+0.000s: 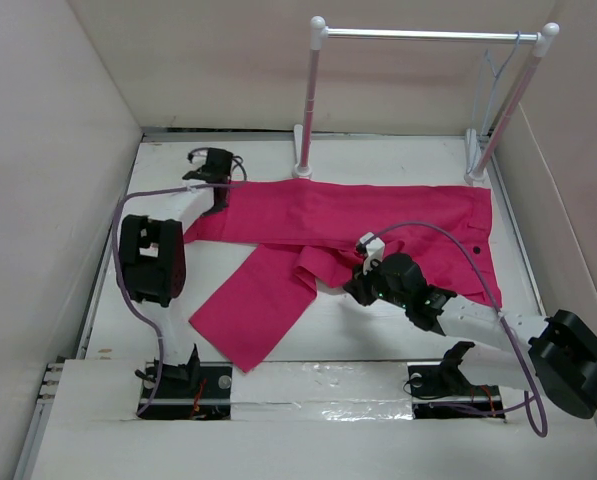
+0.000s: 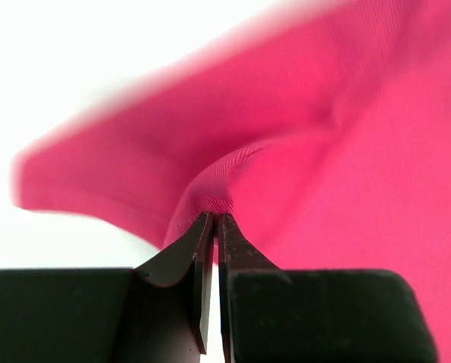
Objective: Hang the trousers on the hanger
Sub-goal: Flatten out the trousers at the center of the board.
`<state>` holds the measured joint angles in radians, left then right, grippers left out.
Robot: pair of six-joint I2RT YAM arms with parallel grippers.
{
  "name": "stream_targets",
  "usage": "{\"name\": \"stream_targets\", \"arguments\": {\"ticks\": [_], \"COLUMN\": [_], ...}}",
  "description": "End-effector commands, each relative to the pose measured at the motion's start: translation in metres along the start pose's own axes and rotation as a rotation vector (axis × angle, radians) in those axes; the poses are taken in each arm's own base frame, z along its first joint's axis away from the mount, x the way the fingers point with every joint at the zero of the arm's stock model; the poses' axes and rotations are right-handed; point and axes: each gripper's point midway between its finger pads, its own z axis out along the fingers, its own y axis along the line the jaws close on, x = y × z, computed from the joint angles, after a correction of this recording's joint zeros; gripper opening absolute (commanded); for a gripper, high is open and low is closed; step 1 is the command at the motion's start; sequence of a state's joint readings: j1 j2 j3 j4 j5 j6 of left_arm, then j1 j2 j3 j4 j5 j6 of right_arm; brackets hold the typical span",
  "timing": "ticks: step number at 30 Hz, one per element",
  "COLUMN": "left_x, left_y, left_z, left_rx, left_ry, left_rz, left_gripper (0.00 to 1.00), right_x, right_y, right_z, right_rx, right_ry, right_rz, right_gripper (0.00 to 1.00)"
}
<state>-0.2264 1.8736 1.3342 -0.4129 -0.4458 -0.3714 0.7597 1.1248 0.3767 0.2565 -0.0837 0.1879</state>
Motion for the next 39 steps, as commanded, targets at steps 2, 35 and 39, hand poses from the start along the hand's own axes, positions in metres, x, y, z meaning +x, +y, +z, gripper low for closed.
{"name": "stream_targets", "arguments": {"ticks": [2, 35, 39], "left_x": [-0.108, 0.119, 0.15], "left_y": [0.064, 0.039, 0.022], "left_z": [-0.029, -0.113, -0.128], "left_rx": [-0.123, 0.304, 0.356], "left_ry": [-0.235, 0.092, 0.182], "left_rz": [-0.243, -0.429, -0.394], "left_gripper": [0.0, 0.0, 0.29], "right_x": [-0.014, -0.081, -0.086], "right_y": [0.003, 0.032, 0.035], "right_z": [0.002, -0.019, -0.026], "right_rx": [-0.017, -0.068, -0.082], "right_ry": [-0.052, -0.209, -0.243], "right_rz": [-0.008, -0.071, -0.072], "right_gripper": [0.21, 0.07, 0.11]}}
